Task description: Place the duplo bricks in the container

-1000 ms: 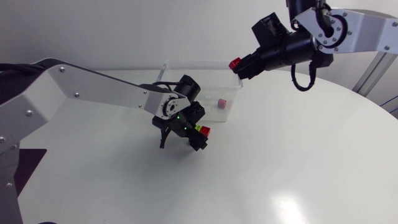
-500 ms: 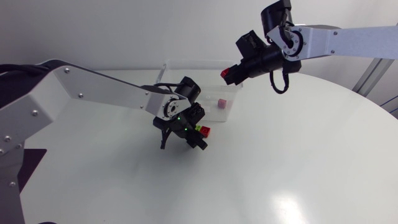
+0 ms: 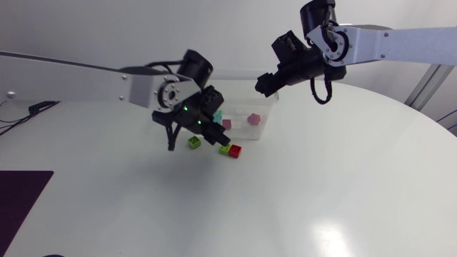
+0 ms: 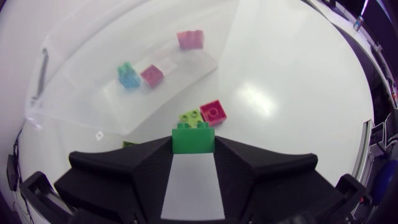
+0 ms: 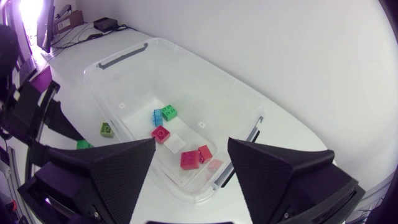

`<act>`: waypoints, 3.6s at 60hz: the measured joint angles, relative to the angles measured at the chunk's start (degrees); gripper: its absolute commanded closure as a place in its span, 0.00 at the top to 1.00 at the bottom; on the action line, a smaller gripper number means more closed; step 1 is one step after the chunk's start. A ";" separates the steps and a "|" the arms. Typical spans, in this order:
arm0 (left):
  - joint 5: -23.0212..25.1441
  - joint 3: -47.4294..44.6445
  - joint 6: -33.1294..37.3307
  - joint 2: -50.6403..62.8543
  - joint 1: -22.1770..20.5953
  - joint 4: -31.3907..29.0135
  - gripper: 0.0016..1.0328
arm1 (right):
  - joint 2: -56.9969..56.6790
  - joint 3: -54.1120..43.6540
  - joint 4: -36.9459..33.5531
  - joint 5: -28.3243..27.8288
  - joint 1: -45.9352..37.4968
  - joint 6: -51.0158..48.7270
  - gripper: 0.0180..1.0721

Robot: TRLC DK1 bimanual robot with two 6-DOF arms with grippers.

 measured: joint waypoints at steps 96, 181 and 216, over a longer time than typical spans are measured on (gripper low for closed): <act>-0.20 29.83 0.61 14.47 9.22 7.72 0.96 | 1.77 -28.94 13.66 3.61 13.03 -9.33 0.88; 7.98 -15.32 9.77 -21.09 19.12 14.10 0.95 | 15.15 -15.67 14.64 4.48 11.45 -11.93 0.22; 13.62 -22.58 17.03 -11.72 19.39 16.02 0.95 | -10.60 -27.54 9.20 4.46 12.24 -9.42 0.21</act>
